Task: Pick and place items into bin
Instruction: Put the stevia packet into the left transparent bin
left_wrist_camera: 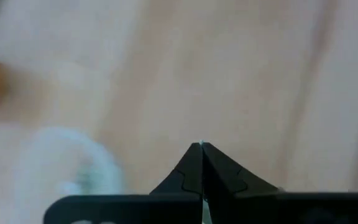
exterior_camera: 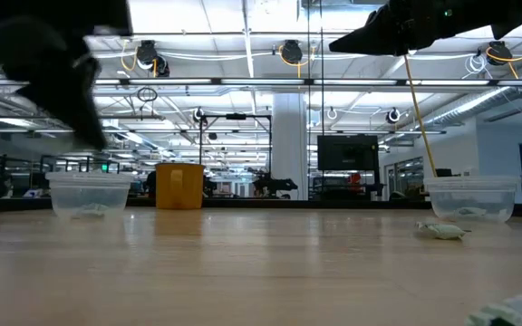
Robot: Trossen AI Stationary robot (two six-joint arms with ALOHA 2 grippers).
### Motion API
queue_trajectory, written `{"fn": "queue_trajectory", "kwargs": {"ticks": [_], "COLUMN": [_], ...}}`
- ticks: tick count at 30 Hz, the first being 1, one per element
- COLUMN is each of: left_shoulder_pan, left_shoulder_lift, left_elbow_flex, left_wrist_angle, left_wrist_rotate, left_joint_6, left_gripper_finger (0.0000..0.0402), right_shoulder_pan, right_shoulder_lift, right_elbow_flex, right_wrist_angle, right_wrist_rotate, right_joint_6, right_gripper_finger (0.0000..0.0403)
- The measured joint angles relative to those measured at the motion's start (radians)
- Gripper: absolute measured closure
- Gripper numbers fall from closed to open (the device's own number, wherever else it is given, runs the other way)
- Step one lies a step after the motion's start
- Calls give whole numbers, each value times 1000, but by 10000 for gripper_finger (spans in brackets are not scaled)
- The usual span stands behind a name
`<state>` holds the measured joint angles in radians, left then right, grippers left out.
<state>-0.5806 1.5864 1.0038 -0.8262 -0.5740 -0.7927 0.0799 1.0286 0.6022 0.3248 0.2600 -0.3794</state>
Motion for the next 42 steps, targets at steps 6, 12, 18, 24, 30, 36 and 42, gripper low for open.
{"fn": "queue_trajectory", "kwargs": {"ticks": [6, 12, 18, 24, 30, 36, 42], "left_shoulder_pan": [117, 274, 378, 426, 464, 512, 534], "left_shoulder_lift": [-158, -229, -227, -225, -225, -225, -225], "left_elbow_flex": [2, -30, -163, -318, -374, -390, -391], "left_wrist_angle": [-245, -288, -220, 30, 137, 145, 155], "left_wrist_rotate": [-110, -109, -56, 49, 72, 172, 192], "left_joint_6": [-40, 4, 45, 113, 164, 205, 243], "left_gripper_finger": [398, 396, 393, 396, 383, 381, 381], "right_shoulder_pan": [0, 0, 0, 0, 0, 0, 0], "right_shoulder_lift": [0, 0, 0, 0, 0, 0, 0], "right_elbow_flex": [0, 0, 0, 0, 0, 0, 0], "right_wrist_angle": [9, 15, 15, 15, 15, 15, 15], "right_wrist_rotate": [0, 0, 0, 0, 0, 0, 0], "right_joint_6": [-5, -7, -7, -7, -7, -7, -7], "right_gripper_finger": [360, 360, 360, 360, 360, 360, 360]}}
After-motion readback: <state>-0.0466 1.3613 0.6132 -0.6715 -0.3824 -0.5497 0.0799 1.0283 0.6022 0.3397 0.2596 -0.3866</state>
